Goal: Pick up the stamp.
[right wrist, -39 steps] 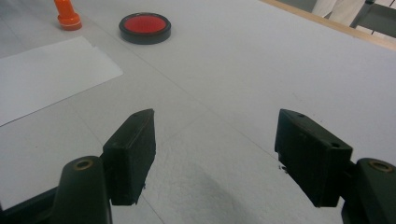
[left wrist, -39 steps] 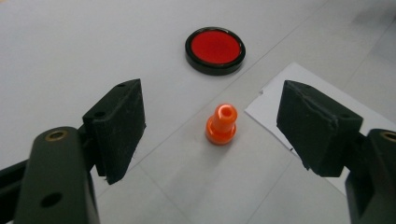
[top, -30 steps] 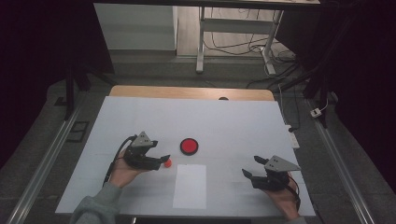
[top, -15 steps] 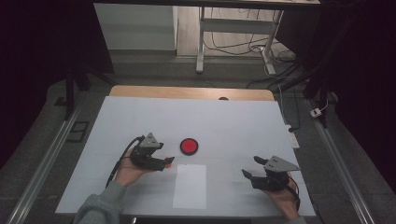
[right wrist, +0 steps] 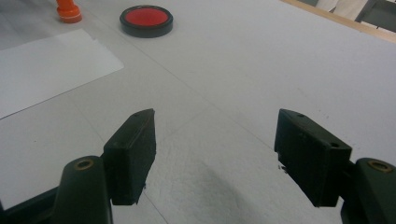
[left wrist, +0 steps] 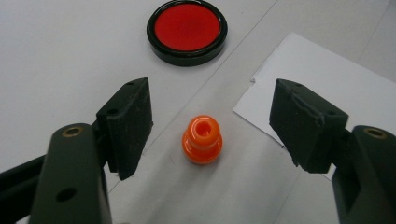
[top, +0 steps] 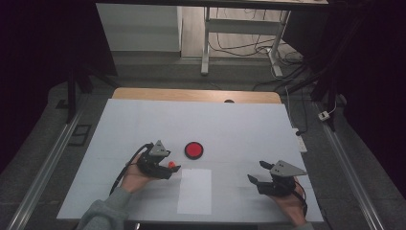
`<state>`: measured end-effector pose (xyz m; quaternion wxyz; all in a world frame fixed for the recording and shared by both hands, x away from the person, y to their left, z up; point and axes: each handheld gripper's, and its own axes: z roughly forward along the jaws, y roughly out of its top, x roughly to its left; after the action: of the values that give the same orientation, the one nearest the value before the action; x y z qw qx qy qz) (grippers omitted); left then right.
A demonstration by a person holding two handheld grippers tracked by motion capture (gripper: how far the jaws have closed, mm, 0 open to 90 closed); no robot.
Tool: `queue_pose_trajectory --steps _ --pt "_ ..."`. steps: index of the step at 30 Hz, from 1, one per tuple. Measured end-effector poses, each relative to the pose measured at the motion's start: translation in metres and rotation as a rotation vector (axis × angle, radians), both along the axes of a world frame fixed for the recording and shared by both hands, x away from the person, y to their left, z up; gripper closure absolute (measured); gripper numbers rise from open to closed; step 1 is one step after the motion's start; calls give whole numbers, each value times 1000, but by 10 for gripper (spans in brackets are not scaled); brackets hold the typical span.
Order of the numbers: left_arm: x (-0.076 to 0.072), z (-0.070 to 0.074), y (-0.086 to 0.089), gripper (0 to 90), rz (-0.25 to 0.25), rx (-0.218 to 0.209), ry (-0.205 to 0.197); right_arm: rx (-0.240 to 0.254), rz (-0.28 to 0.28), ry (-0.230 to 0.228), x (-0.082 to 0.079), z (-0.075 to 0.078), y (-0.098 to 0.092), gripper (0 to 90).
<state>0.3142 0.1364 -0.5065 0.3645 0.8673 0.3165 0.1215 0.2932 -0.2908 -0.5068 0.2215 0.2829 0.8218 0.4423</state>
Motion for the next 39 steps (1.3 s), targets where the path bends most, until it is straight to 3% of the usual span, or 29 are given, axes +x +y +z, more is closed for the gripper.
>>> queue_pose_trajectory --steps 17,39 --pt "1 -10 1 461 -17 36 25 -8 -2 3 0 -1 -1 290" --pt "2 -13 2 704 -14 50 12 -16 -6 5 0 -1 -1 290"
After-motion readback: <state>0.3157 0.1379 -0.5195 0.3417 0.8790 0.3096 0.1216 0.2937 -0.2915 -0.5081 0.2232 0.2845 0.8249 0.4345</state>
